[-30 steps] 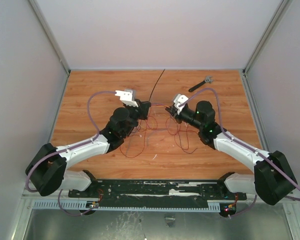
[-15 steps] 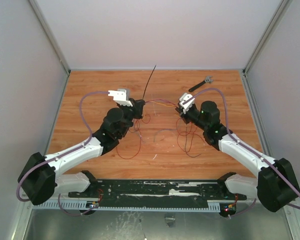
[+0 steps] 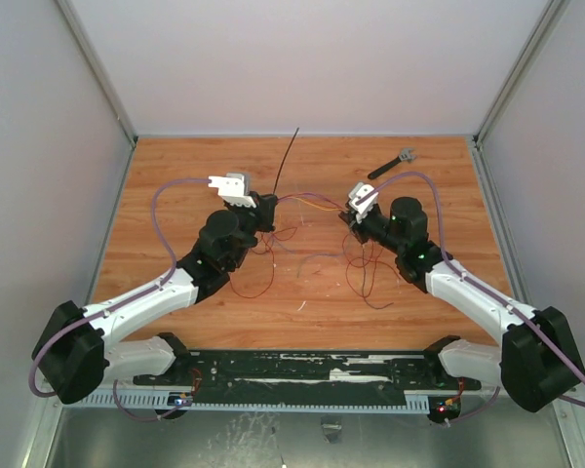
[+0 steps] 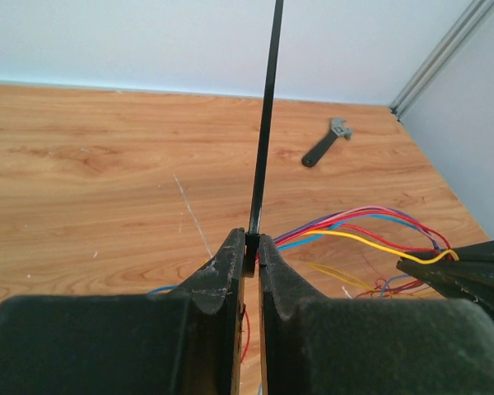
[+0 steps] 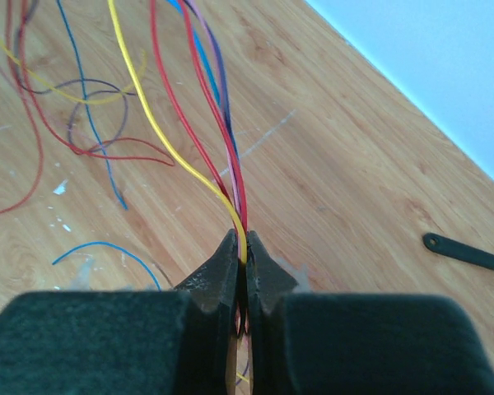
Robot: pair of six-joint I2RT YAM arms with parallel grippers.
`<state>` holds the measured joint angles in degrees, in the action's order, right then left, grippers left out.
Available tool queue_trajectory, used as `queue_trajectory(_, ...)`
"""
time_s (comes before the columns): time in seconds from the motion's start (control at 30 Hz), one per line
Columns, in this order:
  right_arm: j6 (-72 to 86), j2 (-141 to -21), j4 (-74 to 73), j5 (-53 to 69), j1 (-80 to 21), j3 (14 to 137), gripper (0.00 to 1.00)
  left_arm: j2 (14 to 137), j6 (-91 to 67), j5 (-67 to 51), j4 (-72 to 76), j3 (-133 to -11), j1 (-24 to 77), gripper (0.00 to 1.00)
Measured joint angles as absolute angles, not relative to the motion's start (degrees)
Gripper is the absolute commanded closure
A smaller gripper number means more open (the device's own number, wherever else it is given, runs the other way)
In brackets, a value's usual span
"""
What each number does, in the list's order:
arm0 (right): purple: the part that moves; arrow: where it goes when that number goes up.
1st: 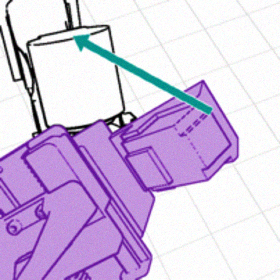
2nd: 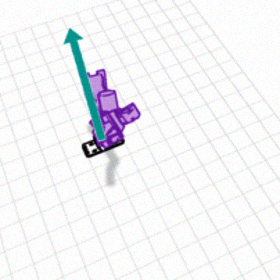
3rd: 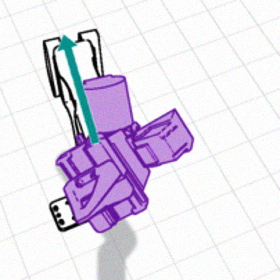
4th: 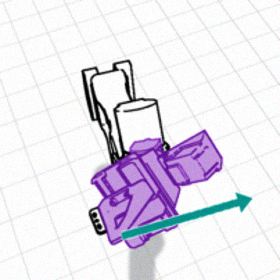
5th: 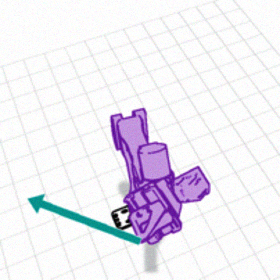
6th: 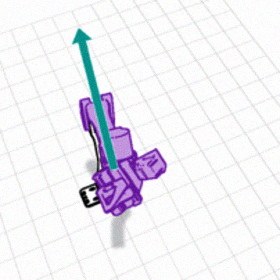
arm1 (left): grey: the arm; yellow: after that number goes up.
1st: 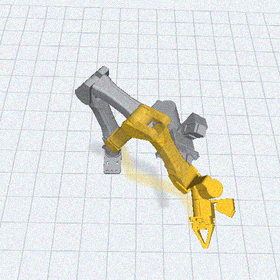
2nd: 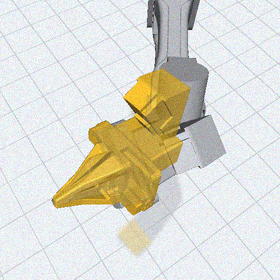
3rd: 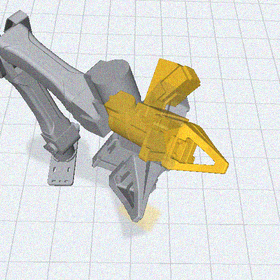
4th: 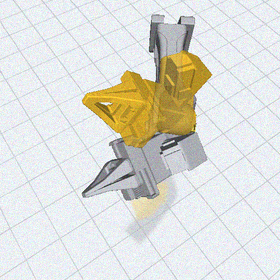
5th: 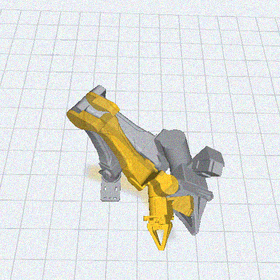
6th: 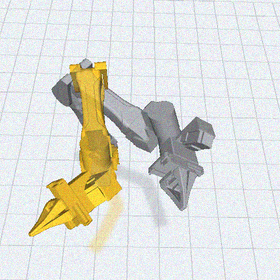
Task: Zip-tie the wires
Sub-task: Tie the cable at the center of the board.
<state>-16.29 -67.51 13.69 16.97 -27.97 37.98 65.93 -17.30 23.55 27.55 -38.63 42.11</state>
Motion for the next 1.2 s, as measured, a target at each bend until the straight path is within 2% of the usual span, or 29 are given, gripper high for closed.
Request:
queue_trajectory(0.07, -15.8, -67.7, 14.3, 18.8, -28.0, 38.0, 0.87, 66.0, -17.2, 23.6, 27.6, -38.6, 42.1, 1.00)
queue_trajectory(0.17, -14.9, -68.1, 15.1, 21.2, -28.0, 38.0, 0.69, 66.1, -17.1, 23.5, 27.5, -38.6, 42.1, 1.00)
queue_trajectory(0.23, -14.5, -68.2, 15.3, 22.3, -28.0, 38.0, 0.61, 66.2, -17.0, 23.5, 27.5, -38.7, 42.1, 1.00)
queue_trajectory(0.33, -14.5, -68.1, 15.3, 22.8, -28.0, 38.0, 0.54, 66.4, -17.0, 23.5, 27.2, -38.7, 42.1, 1.00)
queue_trajectory(0.73, -12.1, -63.6, 16.1, 24.7, -25.8, 38.0, 0.58, 67.1, -16.8, 23.5, 25.2, -41.3, 42.1, 1.00)
queue_trajectory(1.2, -8.8, -70.2, 18.7, 38.2, -24.9, 38.3, 0.60, 67.1, -16.8, 23.4, 23.9, -41.3, 42.1, 1.00)
